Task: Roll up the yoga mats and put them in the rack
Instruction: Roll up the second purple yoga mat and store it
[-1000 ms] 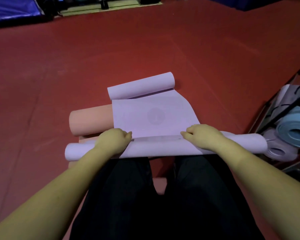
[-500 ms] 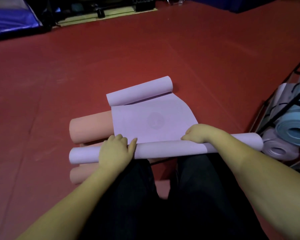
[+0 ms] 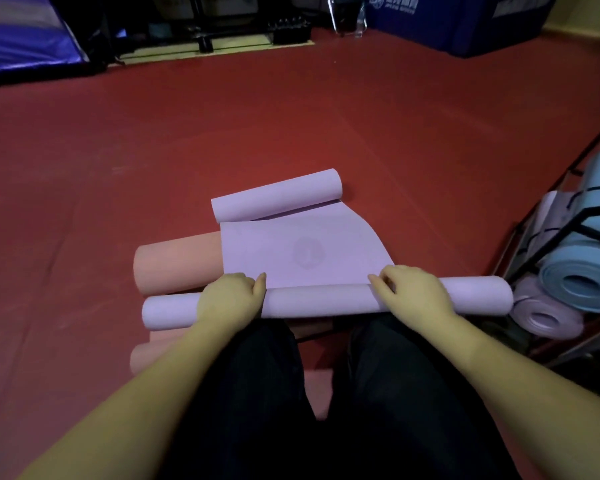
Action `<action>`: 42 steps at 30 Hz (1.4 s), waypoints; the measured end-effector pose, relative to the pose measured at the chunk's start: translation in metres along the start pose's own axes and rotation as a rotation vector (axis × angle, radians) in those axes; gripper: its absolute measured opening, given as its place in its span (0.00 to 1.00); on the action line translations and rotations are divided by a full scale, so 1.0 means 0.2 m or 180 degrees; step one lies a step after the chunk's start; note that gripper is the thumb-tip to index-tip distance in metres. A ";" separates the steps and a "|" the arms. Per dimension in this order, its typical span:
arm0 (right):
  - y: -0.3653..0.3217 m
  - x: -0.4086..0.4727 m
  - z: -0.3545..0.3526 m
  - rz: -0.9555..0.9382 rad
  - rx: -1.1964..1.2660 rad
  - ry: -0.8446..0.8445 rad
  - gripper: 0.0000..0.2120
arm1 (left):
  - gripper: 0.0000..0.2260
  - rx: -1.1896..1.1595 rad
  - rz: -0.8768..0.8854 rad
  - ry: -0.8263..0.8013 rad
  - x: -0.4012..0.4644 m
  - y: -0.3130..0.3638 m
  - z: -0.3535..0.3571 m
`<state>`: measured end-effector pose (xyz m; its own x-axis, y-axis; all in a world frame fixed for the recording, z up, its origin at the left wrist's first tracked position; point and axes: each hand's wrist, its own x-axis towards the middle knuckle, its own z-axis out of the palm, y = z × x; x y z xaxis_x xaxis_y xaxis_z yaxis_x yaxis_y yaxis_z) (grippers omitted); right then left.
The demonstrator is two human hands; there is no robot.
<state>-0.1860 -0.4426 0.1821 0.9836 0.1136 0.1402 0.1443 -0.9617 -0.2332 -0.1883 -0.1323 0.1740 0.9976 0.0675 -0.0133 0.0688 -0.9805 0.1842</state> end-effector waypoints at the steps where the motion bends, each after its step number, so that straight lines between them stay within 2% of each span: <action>1: 0.01 -0.04 0.01 -0.0079 -0.0002 0.0058 0.17 | 0.24 0.0015 -0.0053 -0.0117 0.02 0.01 -0.01; 4: 0.02 -0.09 0.06 -0.0338 -0.0364 0.0168 0.21 | 0.25 0.0098 -0.0107 -0.0358 0.06 0.02 -0.01; 7: 0.00 -0.03 0.04 -0.0236 -0.0482 0.0138 0.23 | 0.23 0.0059 -0.0094 -0.0397 0.07 0.04 -0.03; 11: -0.03 0.06 -0.03 -0.0094 -0.0614 -0.0165 0.21 | 0.22 0.0020 -0.0088 -0.0630 0.10 0.04 -0.11; 18: -0.06 0.13 -0.20 -0.0058 -0.0576 -0.1303 0.27 | 0.18 -0.0128 -0.0244 -0.1388 0.12 0.01 -0.23; 21: -0.07 0.13 -0.20 0.0004 -0.0389 -0.1954 0.29 | 0.19 0.0021 -0.0362 -0.1522 0.09 0.00 -0.20; 24: -0.08 0.16 -0.19 0.0250 -0.0210 -0.2263 0.30 | 0.16 0.0032 -0.0438 -0.1405 0.06 0.00 -0.16; 26: -0.08 0.18 -0.17 0.0366 -0.0045 -0.2248 0.29 | 0.16 -0.0008 -0.0485 -0.1396 0.06 0.00 -0.14; 30: -0.08 0.19 -0.13 0.0197 0.0006 -0.2169 0.25 | 0.19 0.0063 -0.0332 -0.1133 0.07 -0.01 -0.13; 33: -0.07 0.24 -0.10 0.0188 -0.0073 -0.2260 0.24 | 0.19 0.0105 -0.0162 -0.1293 0.12 -0.01 -0.12; 36: -0.07 0.30 -0.07 0.0210 -0.0176 -0.2434 0.23 | 0.18 0.0084 -0.0243 -0.1302 0.18 0.00 -0.10; 42: -0.02 0.36 0.02 0.0370 -0.0200 -0.2519 0.16 | 0.23 0.0261 -0.0364 0.0065 0.04 0.04 -0.07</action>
<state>-0.1155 -0.4304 0.1900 0.7804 0.1324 -0.6111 0.0530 -0.9878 -0.1464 -0.1799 -0.1374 0.1893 0.9831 0.1826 -0.0094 0.1826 -0.9779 0.1018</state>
